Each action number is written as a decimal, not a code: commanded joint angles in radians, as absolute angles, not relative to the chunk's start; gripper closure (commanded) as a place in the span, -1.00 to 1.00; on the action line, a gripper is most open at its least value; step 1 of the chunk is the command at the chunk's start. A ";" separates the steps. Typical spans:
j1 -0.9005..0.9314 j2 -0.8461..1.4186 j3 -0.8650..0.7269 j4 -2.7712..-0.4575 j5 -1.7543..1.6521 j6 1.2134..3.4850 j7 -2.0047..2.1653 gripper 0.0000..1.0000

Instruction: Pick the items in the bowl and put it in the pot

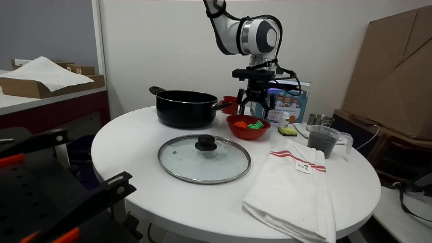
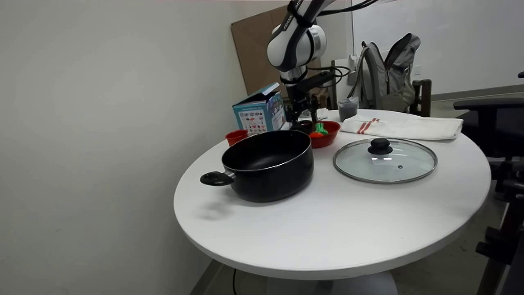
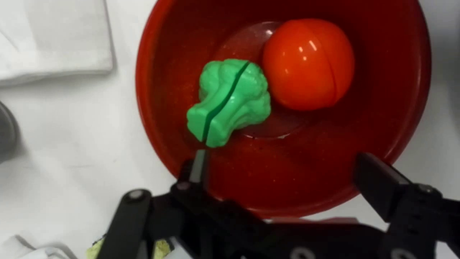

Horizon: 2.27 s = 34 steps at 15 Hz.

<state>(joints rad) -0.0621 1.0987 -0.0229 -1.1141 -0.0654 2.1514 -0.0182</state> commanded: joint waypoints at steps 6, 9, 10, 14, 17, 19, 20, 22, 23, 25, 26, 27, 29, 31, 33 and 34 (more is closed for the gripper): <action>-0.066 1.102 -0.017 -1.093 -0.006 2.055 0.027 -1.00; -0.068 1.093 -0.020 -1.104 -0.002 2.056 0.043 -1.00; -0.068 1.088 -0.023 -1.112 -0.004 2.062 0.049 -1.00; -0.073 1.075 -0.030 -1.119 -0.006 2.070 0.066 -1.00; -0.077 1.065 -0.038 -1.125 -0.008 2.070 0.076 -1.00; -0.084 1.062 -0.041 -1.127 -0.008 2.069 0.075 -1.00; -0.088 1.061 -0.042 -1.127 -0.007 2.067 0.073 -1.00; -0.095 1.066 -0.042 -1.125 -0.005 2.065 0.069 -1.00; -0.099 1.069 -0.042 -1.124 -0.005 2.062 0.068 -1.00; -0.103 1.075 -0.041 -1.122 -0.005 2.051 0.066 -1.00; -0.104 1.075 -0.040 -1.124 -0.006 2.045 0.064 -1.00; -0.106 1.076 -0.036 -1.124 -0.004 2.033 0.056 -1.00; -0.104 1.076 -0.033 -1.125 -0.006 2.012 0.048 -1.00; -0.103 1.078 -0.030 -1.123 -0.006 1.992 0.044 -1.00; -0.103 1.085 -0.031 -1.117 -0.007 1.974 0.044 -0.95; -0.104 1.089 -0.031 -1.115 -0.007 1.969 0.044 -0.47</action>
<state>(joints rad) -0.1022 1.0826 -0.0315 -1.1233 -0.0279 2.0025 0.0599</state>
